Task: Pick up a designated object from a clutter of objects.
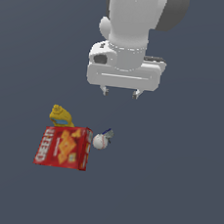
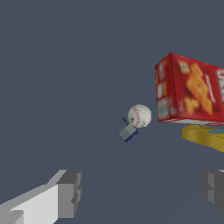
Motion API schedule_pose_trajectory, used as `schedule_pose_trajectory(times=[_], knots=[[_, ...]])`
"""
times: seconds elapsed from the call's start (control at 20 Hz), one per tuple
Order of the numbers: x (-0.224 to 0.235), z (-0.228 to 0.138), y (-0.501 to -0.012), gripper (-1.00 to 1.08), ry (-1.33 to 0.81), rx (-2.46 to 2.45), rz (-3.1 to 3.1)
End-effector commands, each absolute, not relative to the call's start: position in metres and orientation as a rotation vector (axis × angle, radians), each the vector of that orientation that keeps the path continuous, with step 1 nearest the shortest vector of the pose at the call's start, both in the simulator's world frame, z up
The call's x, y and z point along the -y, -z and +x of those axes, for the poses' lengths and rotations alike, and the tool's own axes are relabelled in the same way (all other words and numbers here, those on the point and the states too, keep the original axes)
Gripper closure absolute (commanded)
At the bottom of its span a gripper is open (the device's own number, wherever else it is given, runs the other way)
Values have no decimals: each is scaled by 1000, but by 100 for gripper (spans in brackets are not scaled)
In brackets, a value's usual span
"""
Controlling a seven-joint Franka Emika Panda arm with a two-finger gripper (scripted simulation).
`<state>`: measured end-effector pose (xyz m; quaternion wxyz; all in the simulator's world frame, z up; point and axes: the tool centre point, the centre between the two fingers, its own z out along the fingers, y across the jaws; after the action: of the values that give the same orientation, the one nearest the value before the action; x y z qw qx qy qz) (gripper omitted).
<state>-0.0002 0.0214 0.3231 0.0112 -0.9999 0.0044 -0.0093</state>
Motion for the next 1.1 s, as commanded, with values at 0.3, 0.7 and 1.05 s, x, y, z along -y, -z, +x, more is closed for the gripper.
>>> schedule_pose_trajectory(times=[0.3,0.7,1.05], knots=[[-10,2,-323,-92,25,6,-3135],[-3,3,-323,-92,22,17,-3143],[0,9,-308,-92,20,92,-3143]])
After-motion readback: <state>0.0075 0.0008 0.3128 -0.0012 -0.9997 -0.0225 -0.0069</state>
